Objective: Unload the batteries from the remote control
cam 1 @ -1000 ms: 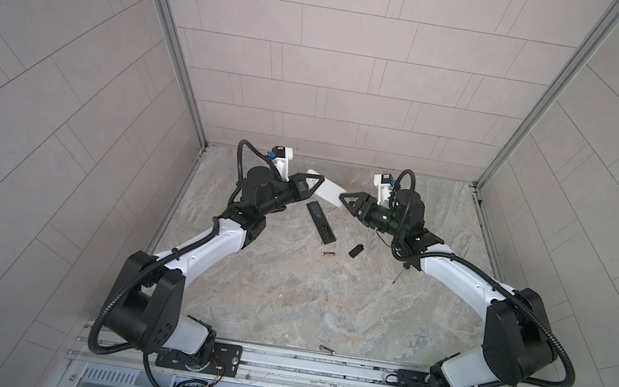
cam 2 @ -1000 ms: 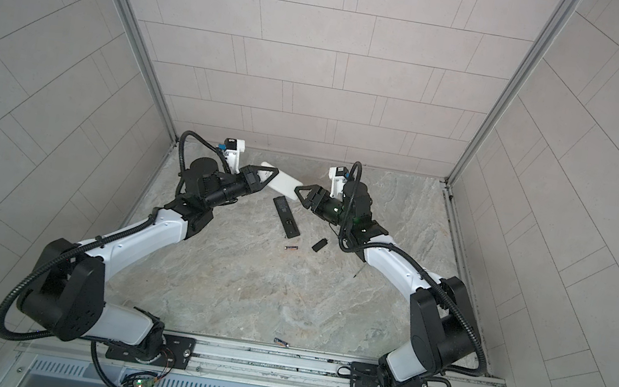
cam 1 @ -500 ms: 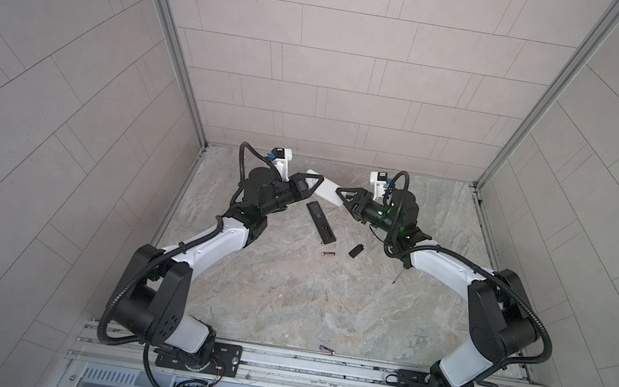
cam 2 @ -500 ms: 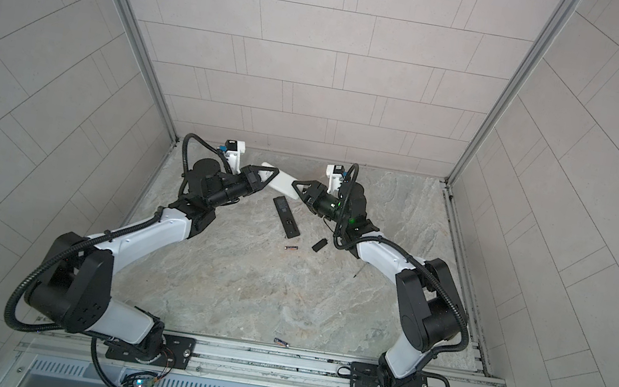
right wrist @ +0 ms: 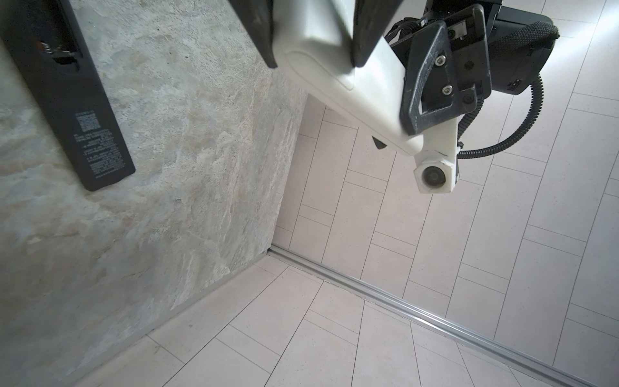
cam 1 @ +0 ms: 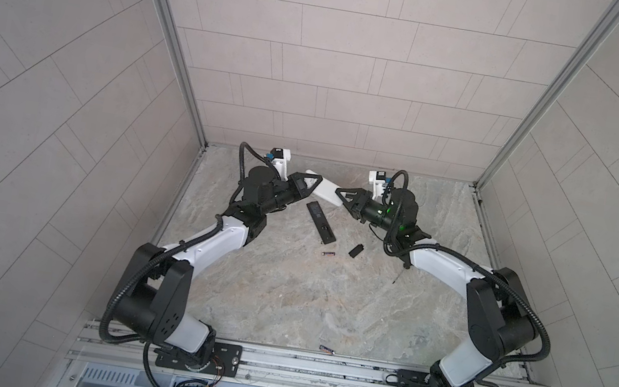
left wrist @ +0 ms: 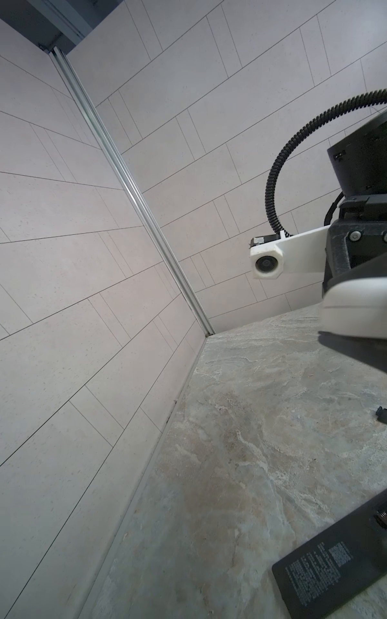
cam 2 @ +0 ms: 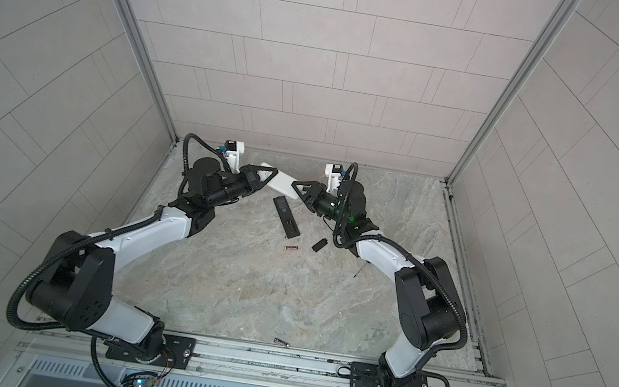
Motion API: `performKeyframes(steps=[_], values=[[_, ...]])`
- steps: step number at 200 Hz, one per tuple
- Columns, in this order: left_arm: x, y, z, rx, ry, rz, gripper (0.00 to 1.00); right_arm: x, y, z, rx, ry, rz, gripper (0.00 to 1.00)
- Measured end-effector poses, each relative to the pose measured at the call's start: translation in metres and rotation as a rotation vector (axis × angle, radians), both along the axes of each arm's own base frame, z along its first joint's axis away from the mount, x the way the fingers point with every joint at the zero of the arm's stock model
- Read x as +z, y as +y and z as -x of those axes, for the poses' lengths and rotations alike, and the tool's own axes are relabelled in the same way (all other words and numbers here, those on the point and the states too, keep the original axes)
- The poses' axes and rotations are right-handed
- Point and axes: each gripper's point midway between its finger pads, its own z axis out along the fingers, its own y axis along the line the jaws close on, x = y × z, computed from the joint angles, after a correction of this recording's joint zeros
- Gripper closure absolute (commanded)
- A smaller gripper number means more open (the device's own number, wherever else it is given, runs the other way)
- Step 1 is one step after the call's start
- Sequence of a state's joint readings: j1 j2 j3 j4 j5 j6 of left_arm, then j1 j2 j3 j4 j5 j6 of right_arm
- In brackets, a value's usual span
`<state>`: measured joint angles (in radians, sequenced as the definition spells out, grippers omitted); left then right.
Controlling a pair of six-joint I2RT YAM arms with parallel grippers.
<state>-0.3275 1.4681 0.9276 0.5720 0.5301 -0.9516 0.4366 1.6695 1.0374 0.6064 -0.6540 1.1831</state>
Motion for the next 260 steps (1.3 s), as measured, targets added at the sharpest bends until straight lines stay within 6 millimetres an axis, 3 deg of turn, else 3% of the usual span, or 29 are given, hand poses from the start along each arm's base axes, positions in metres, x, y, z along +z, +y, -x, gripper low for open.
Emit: performKeyframes(steps=[98,122,164,203,230,260], values=[[-0.011,0.003,0.000,-0.004,0.006,-0.059,1.00,-0.015,-0.009,0.005,-0.001,0.017,0.082,0.81],[-0.012,0.003,0.001,-0.007,0.006,-0.068,1.00,-0.014,-0.010,0.009,0.009,0.008,0.101,0.88],[-0.016,0.005,0.002,-0.007,0.011,-0.094,1.00,-0.006,-0.010,0.015,0.027,-0.026,0.112,0.91],[-0.023,0.007,0.004,-0.007,0.020,-0.137,1.00,-0.009,-0.021,0.026,0.041,-0.047,0.254,0.93],[-0.035,0.012,0.010,0.001,0.036,-0.167,1.00,-0.027,-0.039,0.028,0.006,-0.011,0.428,0.93],[-0.065,0.021,0.023,0.020,0.095,-0.199,1.00,-0.078,-0.070,0.041,-0.038,0.112,0.695,0.93]])
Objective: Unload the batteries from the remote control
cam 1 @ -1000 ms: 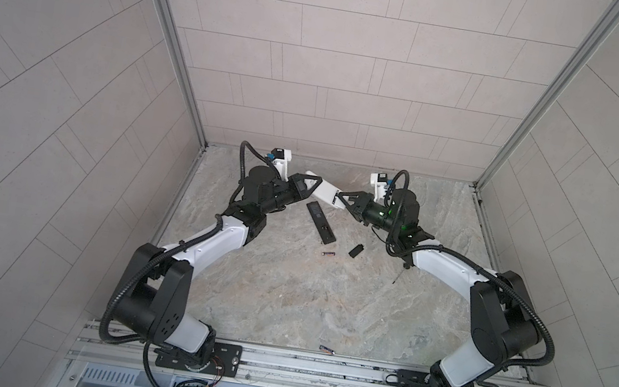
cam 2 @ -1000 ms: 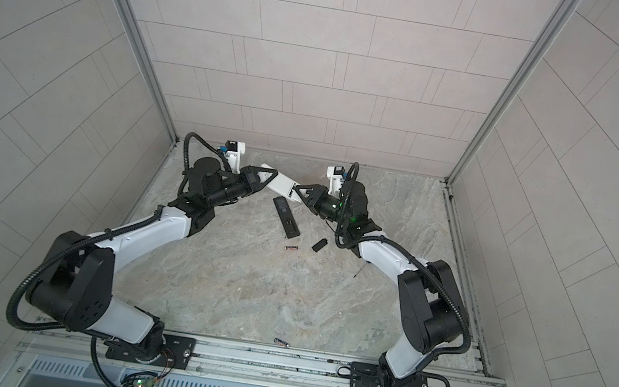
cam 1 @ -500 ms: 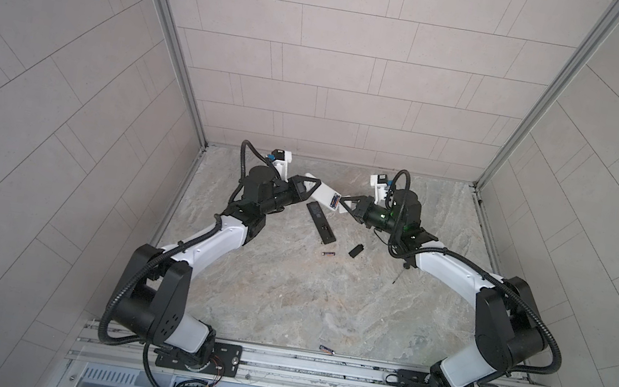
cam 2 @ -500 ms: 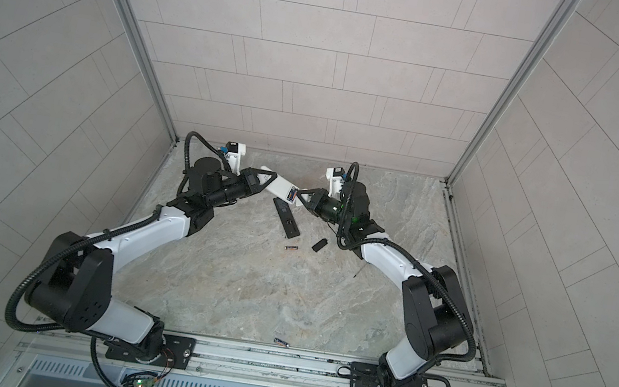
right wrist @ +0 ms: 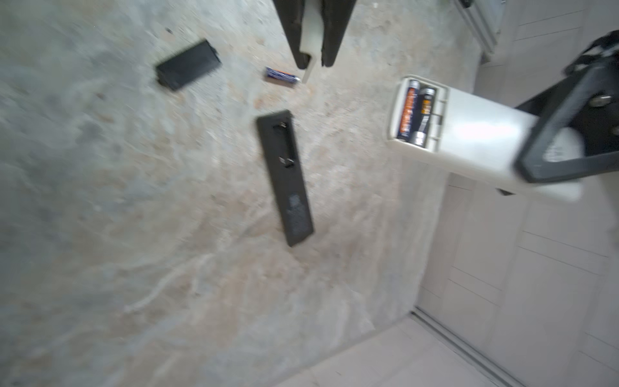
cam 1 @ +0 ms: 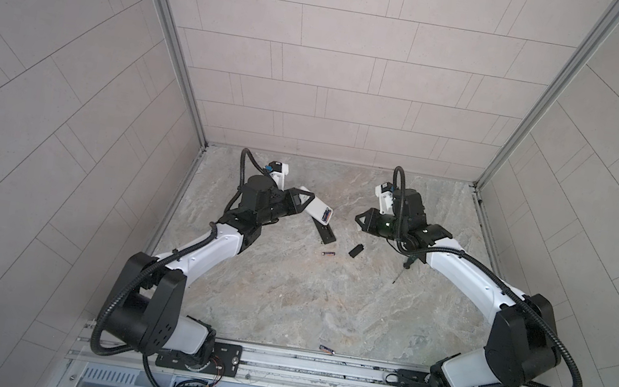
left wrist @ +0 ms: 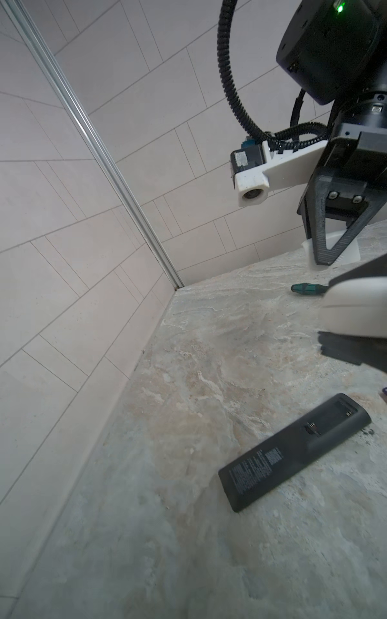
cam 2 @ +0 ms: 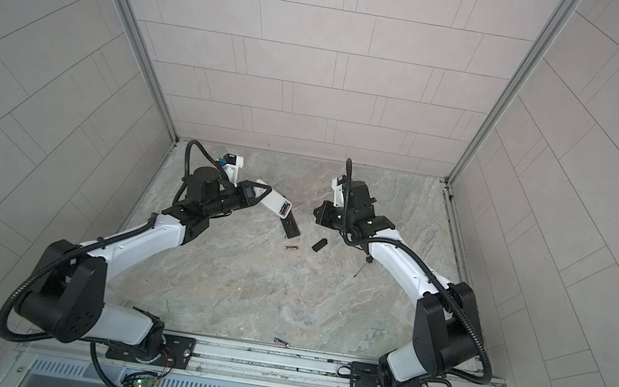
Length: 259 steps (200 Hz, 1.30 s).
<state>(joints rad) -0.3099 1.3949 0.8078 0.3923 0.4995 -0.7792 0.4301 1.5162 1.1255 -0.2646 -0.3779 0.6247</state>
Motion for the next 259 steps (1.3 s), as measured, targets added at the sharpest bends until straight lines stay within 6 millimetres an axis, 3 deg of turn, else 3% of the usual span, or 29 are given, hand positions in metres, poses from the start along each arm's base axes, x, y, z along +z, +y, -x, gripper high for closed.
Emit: performKeyframes(steps=[42,68,106,167,259], values=[[-0.046,0.012,0.016,0.040,0.084,-0.034,1.00,-0.076,-0.020,0.031,0.005,0.154,0.404,0.95],[-0.064,0.016,0.022,0.057,0.117,-0.045,1.00,-0.106,-0.030,0.042,0.005,0.204,0.577,0.95],[-0.078,0.021,0.027,0.079,0.133,-0.051,1.00,-0.119,-0.047,0.040,-0.041,0.208,0.726,0.94],[-0.097,0.023,0.033,0.095,0.181,-0.047,1.00,-0.149,-0.043,0.043,-0.030,0.222,0.857,0.88],[-0.136,0.035,0.052,0.137,0.266,-0.078,1.00,-0.151,-0.039,0.036,-0.044,0.190,0.838,0.54]])
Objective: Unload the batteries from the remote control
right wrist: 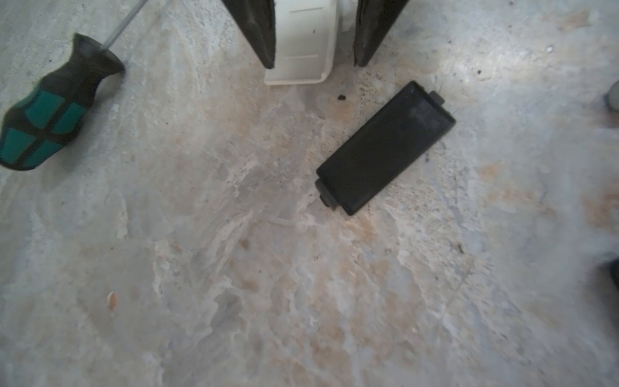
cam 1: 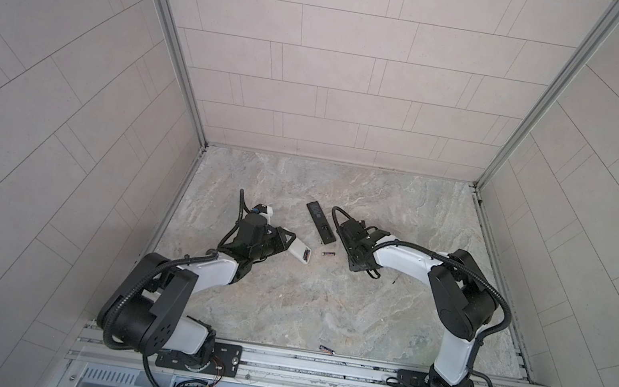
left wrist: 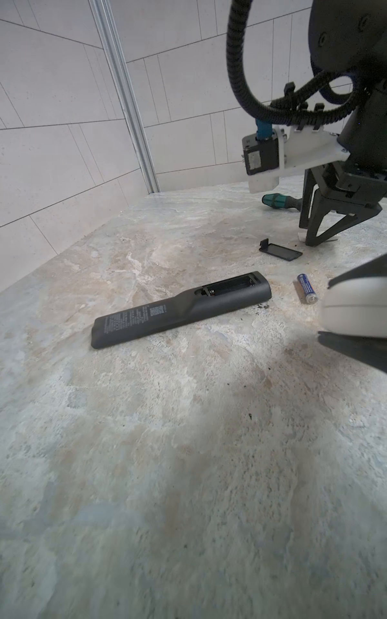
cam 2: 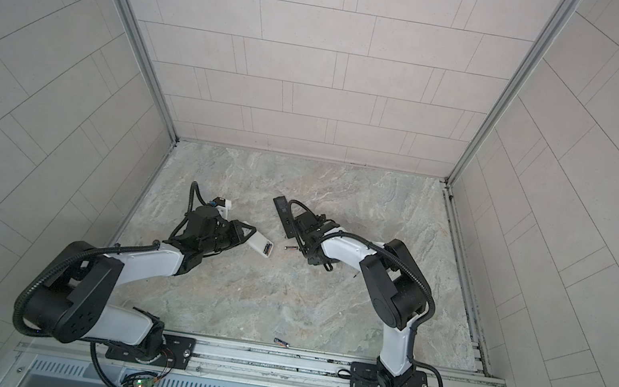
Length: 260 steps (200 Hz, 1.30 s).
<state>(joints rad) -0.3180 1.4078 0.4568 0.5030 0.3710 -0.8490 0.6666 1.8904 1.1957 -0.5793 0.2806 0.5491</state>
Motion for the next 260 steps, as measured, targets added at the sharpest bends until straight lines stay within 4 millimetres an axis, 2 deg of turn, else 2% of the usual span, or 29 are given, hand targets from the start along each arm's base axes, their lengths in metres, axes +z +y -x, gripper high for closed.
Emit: performKeyframes(steps=[42,80,99,128,144,165,180,190,197,215,237,242,253,256,260], values=[[-0.013,0.002,0.003,0.027,0.009,0.018,1.00,0.005,0.004,0.002,0.024,0.008,-0.022,0.49],[-0.016,-0.006,-0.002,0.035,-0.004,0.057,1.00,0.038,-0.001,-0.002,0.006,-0.044,-0.082,0.46],[-0.017,-0.013,-0.002,0.028,-0.006,0.068,1.00,0.059,-0.022,-0.006,-0.061,-0.094,-0.134,0.44],[-0.017,-0.014,-0.001,0.044,-0.005,0.061,0.85,0.077,-0.081,-0.007,-0.223,-0.142,-0.177,0.42],[-0.016,-0.010,0.001,0.062,-0.003,0.047,0.81,0.073,-0.115,-0.004,-0.325,-0.138,-0.185,0.42],[-0.018,-0.004,0.003,0.084,0.011,0.020,0.74,0.057,-0.157,0.004,-0.459,-0.104,-0.175,0.43],[-0.026,0.001,0.007,0.099,0.043,-0.009,0.61,0.047,-0.178,0.010,-0.538,-0.075,-0.175,0.44],[-0.033,0.004,0.010,0.109,0.068,-0.031,0.59,0.042,-0.188,0.010,-0.582,-0.067,-0.180,0.44],[-0.038,0.007,0.012,0.116,0.089,-0.045,0.53,0.038,-0.193,0.009,-0.604,-0.059,-0.184,0.44],[-0.048,0.012,0.018,0.130,0.127,-0.072,0.51,0.031,-0.199,0.005,-0.635,-0.040,-0.189,0.45],[-0.055,0.017,0.024,0.139,0.158,-0.097,0.49,0.024,-0.196,-0.008,-0.634,-0.030,-0.206,0.47],[-0.055,0.018,0.024,0.141,0.159,-0.099,0.39,0.023,-0.195,-0.011,-0.635,-0.032,-0.213,0.48],[-0.054,0.019,0.025,0.141,0.155,-0.112,0.37,0.023,-0.192,-0.015,-0.633,-0.040,-0.229,0.48],[-0.053,0.020,0.026,0.144,0.155,-0.112,0.31,0.023,-0.191,-0.015,-0.632,-0.041,-0.233,0.48],[-0.051,0.020,0.026,0.142,0.151,-0.117,0.29,0.023,-0.190,-0.015,-0.633,-0.042,-0.237,0.49]])
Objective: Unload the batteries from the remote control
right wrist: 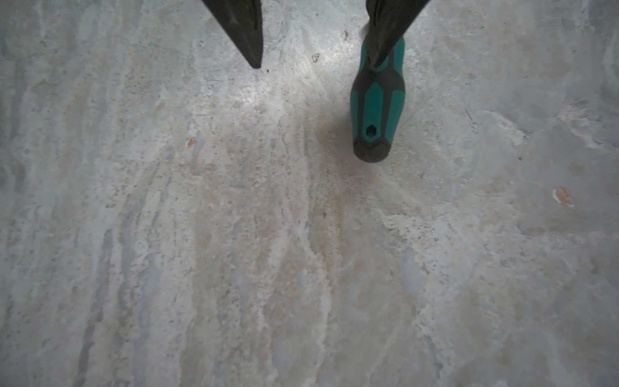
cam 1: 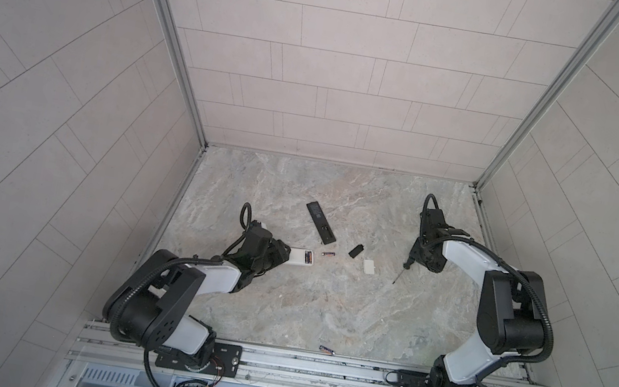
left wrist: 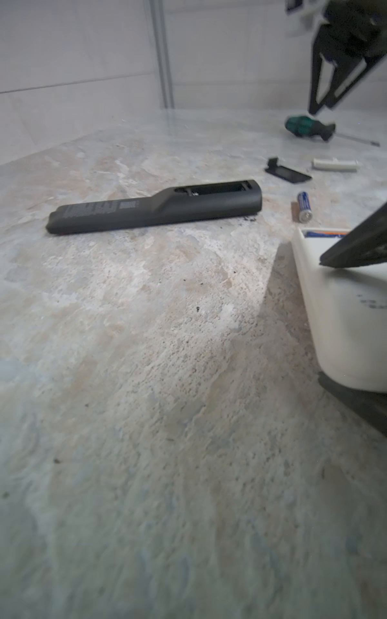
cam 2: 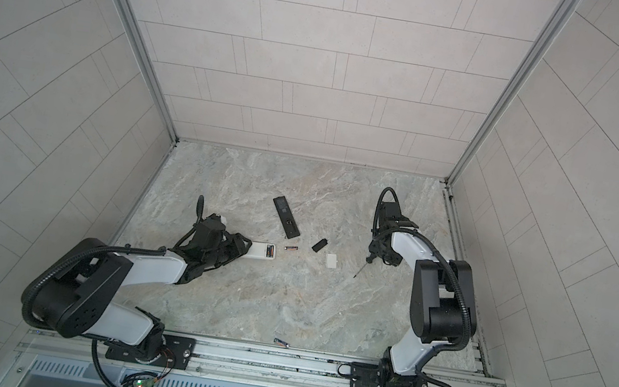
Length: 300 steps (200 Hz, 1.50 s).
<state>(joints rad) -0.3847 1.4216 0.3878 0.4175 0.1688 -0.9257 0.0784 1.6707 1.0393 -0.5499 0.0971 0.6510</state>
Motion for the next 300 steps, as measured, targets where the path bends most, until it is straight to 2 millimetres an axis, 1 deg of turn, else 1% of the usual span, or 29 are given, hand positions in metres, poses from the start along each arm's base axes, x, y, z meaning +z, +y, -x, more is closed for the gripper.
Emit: performKeyframes(steps=[15,17,20,35,36,38,39,43,62,89,109,135,164,178,203,236,249,260,269,283,300], values=[[0.005,0.003,0.002,0.004,-0.007,-0.014,0.28,0.002,0.001,-0.001,-0.006,-0.011,-0.008,0.49],[0.006,0.003,0.002,0.003,-0.007,-0.016,0.20,0.003,0.001,-0.001,-0.006,-0.012,-0.008,0.49],[0.006,0.004,0.003,0.002,-0.007,-0.020,0.16,0.004,0.001,-0.001,-0.007,-0.015,-0.009,0.49],[0.009,0.008,0.006,0.004,-0.009,-0.041,0.15,0.009,0.002,-0.001,-0.008,-0.033,-0.012,0.49],[0.010,0.008,0.006,0.004,-0.009,-0.042,0.13,0.010,0.002,-0.001,-0.007,-0.035,-0.012,0.49],[0.010,0.009,0.007,0.004,-0.010,-0.044,0.05,0.011,0.002,-0.001,-0.007,-0.038,-0.013,0.49],[0.011,0.009,0.007,0.003,-0.010,-0.045,0.02,0.011,0.002,-0.001,-0.007,-0.040,-0.014,0.49],[0.012,0.010,0.008,0.000,-0.013,-0.053,0.00,0.013,0.003,-0.002,-0.006,-0.046,-0.016,0.49],[0.015,0.014,0.011,-0.003,-0.012,-0.087,0.00,0.019,0.007,-0.006,0.009,-0.068,-0.030,0.50],[0.025,0.018,0.009,-0.032,-0.016,-0.158,0.00,0.017,0.016,-0.017,0.040,-0.062,-0.046,0.53],[0.038,0.018,0.004,-0.066,-0.044,-0.205,0.00,0.006,0.019,-0.020,0.051,-0.033,-0.049,0.57],[0.056,0.017,-0.003,-0.121,-0.084,-0.266,0.00,-0.010,0.019,-0.016,0.057,0.021,-0.046,0.61],[0.078,0.013,-0.012,-0.189,-0.129,-0.338,0.08,-0.022,0.019,-0.012,0.059,0.060,-0.041,0.67],[0.092,0.009,-0.017,-0.226,-0.164,-0.368,0.08,-0.026,0.018,-0.012,0.059,0.071,-0.040,0.70],[0.112,-0.004,-0.021,-0.303,-0.232,-0.424,0.09,-0.026,0.018,-0.012,0.054,0.071,-0.037,0.82],[0.133,-0.030,-0.020,-0.427,-0.335,-0.507,0.10,-0.024,0.022,-0.013,0.057,0.062,-0.041,0.84],[0.142,-0.044,-0.020,-0.483,-0.385,-0.532,0.10,-0.017,0.029,-0.015,0.074,0.039,-0.048,0.84],[0.147,-0.057,-0.019,-0.532,-0.419,-0.547,0.10,-0.004,0.040,-0.019,0.101,-0.012,-0.064,0.84],[0.153,-0.069,-0.020,-0.572,-0.446,-0.555,0.10,0.012,0.052,-0.023,0.127,-0.069,-0.082,0.84],[0.160,-0.089,-0.022,-0.629,-0.480,-0.548,0.10,0.044,0.073,-0.028,0.178,-0.192,-0.116,0.84],[0.168,-0.116,-0.026,-0.691,-0.514,-0.514,0.11,0.094,0.103,-0.034,0.245,-0.367,-0.162,0.84]])
